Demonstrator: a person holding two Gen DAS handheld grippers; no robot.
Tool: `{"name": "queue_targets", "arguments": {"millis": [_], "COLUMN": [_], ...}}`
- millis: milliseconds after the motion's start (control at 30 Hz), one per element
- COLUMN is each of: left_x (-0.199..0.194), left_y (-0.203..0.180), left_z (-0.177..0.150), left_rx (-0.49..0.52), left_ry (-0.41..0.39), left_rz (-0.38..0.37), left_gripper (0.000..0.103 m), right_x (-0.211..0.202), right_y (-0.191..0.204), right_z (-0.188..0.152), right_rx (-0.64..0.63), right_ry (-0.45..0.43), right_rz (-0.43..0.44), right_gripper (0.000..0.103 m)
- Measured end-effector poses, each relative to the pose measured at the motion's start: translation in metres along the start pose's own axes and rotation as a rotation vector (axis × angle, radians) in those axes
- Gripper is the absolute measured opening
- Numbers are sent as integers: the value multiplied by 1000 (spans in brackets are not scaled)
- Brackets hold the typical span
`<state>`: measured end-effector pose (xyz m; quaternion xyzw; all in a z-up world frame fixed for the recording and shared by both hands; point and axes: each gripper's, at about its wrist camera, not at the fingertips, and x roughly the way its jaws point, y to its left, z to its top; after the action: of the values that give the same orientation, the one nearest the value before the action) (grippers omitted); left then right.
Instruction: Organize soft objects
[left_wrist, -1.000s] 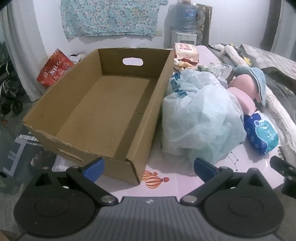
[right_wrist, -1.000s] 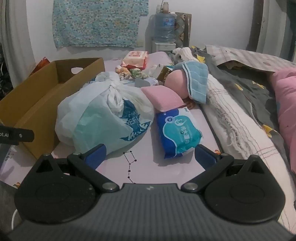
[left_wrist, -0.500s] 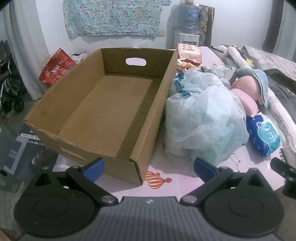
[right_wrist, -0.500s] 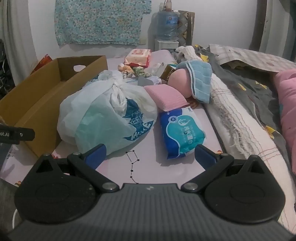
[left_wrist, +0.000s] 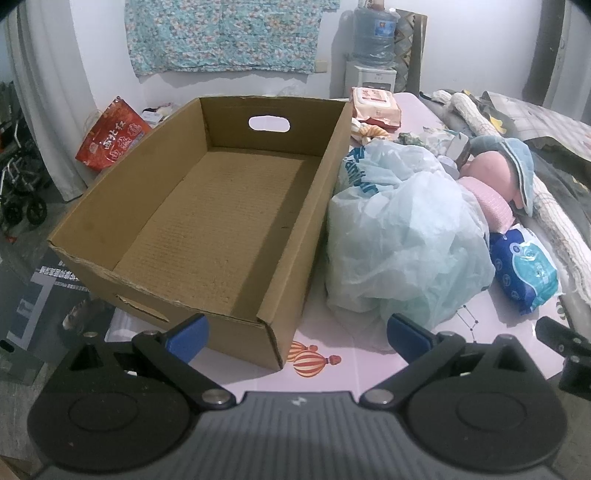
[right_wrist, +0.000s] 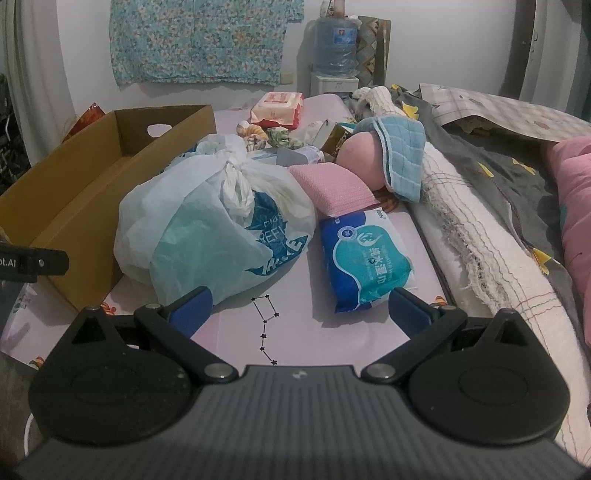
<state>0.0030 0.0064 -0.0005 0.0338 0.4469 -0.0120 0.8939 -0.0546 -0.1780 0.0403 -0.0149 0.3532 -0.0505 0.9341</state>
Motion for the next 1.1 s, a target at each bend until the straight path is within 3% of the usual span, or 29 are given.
{"name": "queue_targets", "arguments": {"millis": [1100], "left_x": [5], "left_y": [14], "left_z": [-5], "left_rx": [-34], "left_ry": [20], "left_rz": [17], "left_gripper": [103], "right_x": [11], "right_y": [24], "right_z": [-2], "right_rx": [-90], "right_ry": [43], "right_rz": [31], "right_gripper": [102]}}
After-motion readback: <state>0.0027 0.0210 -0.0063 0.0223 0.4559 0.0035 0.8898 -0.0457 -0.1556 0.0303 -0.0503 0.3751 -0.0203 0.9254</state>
